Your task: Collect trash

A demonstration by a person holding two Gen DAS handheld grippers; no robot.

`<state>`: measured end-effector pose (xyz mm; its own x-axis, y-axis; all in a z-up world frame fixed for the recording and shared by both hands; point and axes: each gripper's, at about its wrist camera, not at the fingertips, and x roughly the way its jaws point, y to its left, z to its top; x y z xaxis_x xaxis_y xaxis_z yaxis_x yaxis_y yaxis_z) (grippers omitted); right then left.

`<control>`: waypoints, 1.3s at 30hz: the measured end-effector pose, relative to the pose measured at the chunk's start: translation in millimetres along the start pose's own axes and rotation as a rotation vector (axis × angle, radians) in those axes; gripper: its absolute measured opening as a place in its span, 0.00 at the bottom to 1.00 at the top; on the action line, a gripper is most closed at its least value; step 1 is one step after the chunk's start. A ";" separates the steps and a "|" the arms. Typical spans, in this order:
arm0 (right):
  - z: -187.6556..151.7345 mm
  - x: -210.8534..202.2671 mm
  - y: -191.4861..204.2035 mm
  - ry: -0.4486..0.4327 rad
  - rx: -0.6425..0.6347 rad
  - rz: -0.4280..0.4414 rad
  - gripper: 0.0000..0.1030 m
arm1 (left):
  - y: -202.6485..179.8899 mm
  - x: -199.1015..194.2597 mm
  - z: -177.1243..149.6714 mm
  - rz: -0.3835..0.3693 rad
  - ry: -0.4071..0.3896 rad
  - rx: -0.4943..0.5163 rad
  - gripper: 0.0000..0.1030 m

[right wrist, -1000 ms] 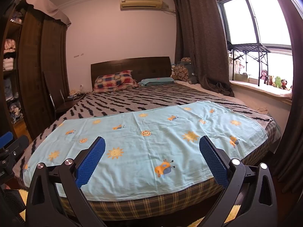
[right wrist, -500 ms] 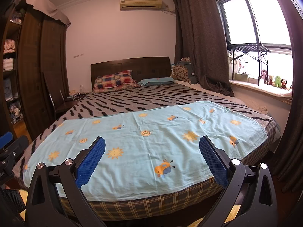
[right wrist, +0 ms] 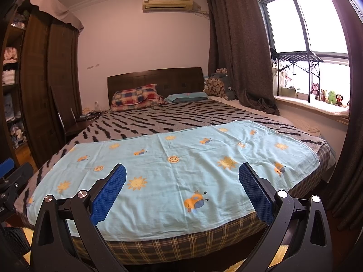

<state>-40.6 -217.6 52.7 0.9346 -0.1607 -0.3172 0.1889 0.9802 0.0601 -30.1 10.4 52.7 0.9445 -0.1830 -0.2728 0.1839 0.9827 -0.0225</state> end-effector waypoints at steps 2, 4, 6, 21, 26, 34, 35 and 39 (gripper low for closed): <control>-0.3 0.5 0.4 0.000 -0.001 0.002 0.97 | -0.2 0.1 0.0 0.001 0.000 -0.002 0.92; 0.2 -0.3 -0.1 0.000 0.000 0.000 0.97 | -0.5 0.3 0.1 0.002 0.000 -0.002 0.92; -0.1 0.1 0.0 0.000 0.001 -0.001 0.97 | 0.1 0.3 -0.2 0.003 0.001 -0.004 0.92; 0.0 -0.2 -0.1 0.001 0.001 -0.001 0.97 | 1.8 1.2 0.4 0.028 0.000 -0.006 0.92; 0.0 -0.5 -0.2 0.003 0.001 -0.002 0.97 | 2.4 1.6 0.4 0.029 -0.007 -0.002 0.92; -0.9 -0.2 -1.0 0.006 0.002 -0.005 0.97 | 0.2 2.9 -1.5 0.026 -0.012 0.002 0.92; -1.3 -0.7 -0.6 0.006 0.002 -0.004 0.97 | -0.4 2.8 -1.7 0.032 -0.015 0.010 0.92; -1.5 -0.4 -1.2 0.006 0.001 -0.003 0.97 | -2.6 4.2 -1.2 0.034 -0.008 0.005 0.92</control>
<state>-41.6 -218.5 51.3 0.9320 -0.1633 -0.3235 0.1924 0.9795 0.0596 -26.9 7.1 50.4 0.9524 -0.1497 -0.2657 0.1528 0.9882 -0.0090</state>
